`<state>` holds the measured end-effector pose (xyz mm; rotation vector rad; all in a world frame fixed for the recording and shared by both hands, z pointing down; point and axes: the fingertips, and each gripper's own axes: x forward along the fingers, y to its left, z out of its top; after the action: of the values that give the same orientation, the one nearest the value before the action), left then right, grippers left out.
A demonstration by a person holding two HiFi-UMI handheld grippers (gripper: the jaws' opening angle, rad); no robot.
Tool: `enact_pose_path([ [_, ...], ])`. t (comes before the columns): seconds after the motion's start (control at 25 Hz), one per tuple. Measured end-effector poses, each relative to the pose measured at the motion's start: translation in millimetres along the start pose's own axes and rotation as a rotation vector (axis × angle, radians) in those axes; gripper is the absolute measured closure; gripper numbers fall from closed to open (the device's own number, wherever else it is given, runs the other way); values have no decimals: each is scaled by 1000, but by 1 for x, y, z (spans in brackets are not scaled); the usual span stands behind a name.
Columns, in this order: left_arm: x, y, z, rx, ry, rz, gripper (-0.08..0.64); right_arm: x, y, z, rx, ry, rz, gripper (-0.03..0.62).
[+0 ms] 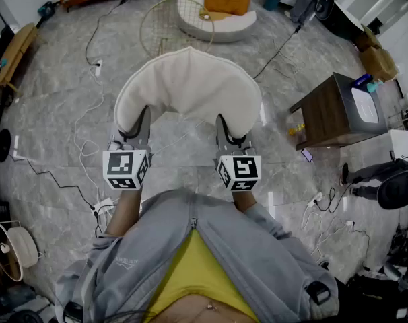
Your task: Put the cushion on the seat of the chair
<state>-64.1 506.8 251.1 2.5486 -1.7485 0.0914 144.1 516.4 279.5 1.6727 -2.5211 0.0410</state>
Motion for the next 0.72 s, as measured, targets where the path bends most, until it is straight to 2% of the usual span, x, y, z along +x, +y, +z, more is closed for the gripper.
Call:
enact_pose_path([
  [0.4, 0, -26, -7, -9, 3, 5, 488, -16, -19, -8, 1, -2, 4, 530],
  [0.72, 13, -9, -17, -23, 13, 9, 488, 7, -17, -14, 7, 12, 8, 523],
])
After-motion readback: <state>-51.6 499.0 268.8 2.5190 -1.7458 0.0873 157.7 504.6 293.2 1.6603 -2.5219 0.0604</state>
